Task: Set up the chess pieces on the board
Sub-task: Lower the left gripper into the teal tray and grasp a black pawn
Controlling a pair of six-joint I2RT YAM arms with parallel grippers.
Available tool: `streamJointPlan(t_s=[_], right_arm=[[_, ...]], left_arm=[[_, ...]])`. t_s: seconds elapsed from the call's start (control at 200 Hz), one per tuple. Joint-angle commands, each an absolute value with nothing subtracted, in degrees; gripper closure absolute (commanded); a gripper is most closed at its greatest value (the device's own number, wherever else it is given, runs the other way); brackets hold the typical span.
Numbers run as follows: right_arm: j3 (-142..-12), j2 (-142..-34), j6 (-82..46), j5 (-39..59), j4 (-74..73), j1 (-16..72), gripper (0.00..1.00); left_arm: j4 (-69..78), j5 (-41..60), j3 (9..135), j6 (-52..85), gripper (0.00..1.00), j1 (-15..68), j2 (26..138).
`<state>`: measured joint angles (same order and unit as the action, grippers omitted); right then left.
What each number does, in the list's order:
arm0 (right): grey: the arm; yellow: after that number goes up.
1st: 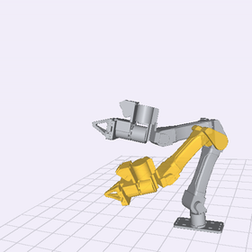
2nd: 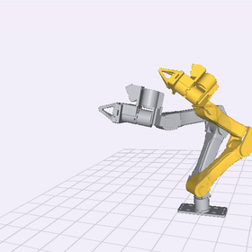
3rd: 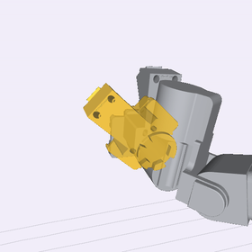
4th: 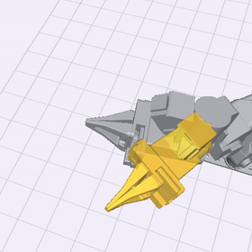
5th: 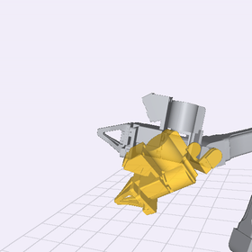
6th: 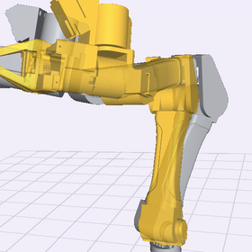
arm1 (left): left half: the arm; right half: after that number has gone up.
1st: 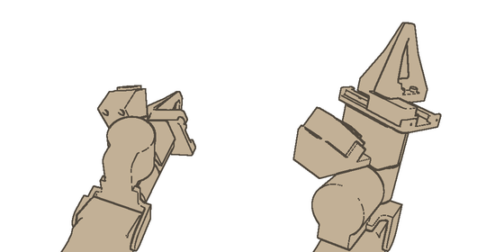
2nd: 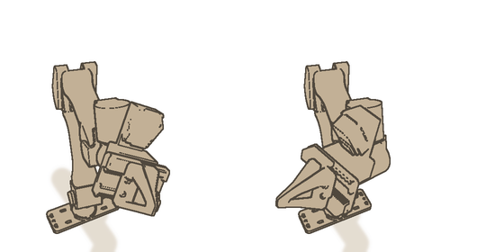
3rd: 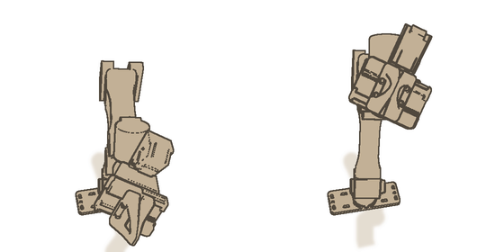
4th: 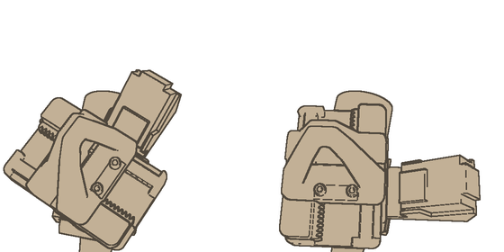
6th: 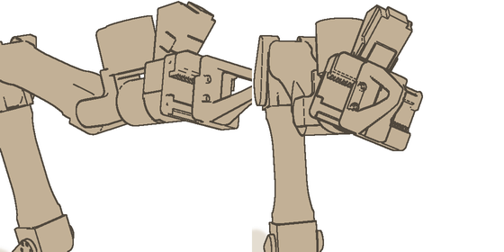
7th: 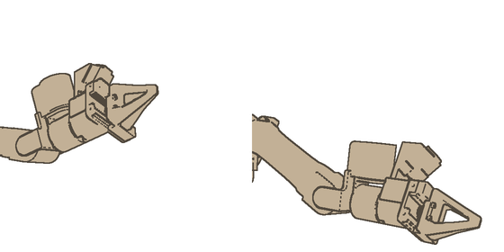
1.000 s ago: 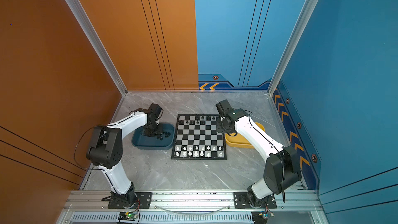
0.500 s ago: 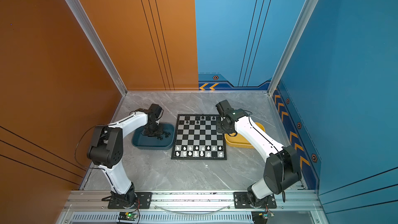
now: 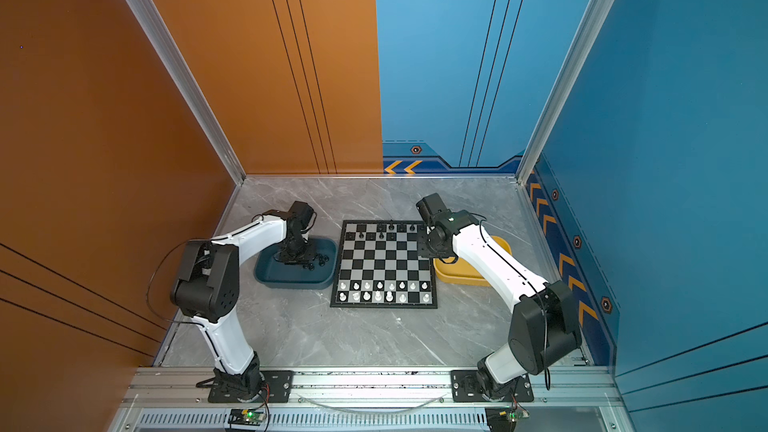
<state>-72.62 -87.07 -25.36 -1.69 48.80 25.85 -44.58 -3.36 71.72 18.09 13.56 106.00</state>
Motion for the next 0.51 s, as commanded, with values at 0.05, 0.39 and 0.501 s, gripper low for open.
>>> streamJointPlan(t_s=[0.05, 0.39, 0.501], right_arm=[[-71.8, -87.8, -25.3, -1.8, 48.5, 25.5, 0.68], [-71.8, -87.8, -25.1, -1.8, 48.6, 25.5, 0.69], [-71.8, -87.8, -25.0, -1.6, 48.6, 25.4, 0.69]], left_arm=[[-45.3, -2.6, 73.4, 18.6, 0.91, 14.0, 106.7], [-46.6, -4.0, 74.1, 18.4, 0.96, 14.4, 102.7], [-48.5, -5.1, 75.6, 17.9, 0.96, 14.8, 101.0]])
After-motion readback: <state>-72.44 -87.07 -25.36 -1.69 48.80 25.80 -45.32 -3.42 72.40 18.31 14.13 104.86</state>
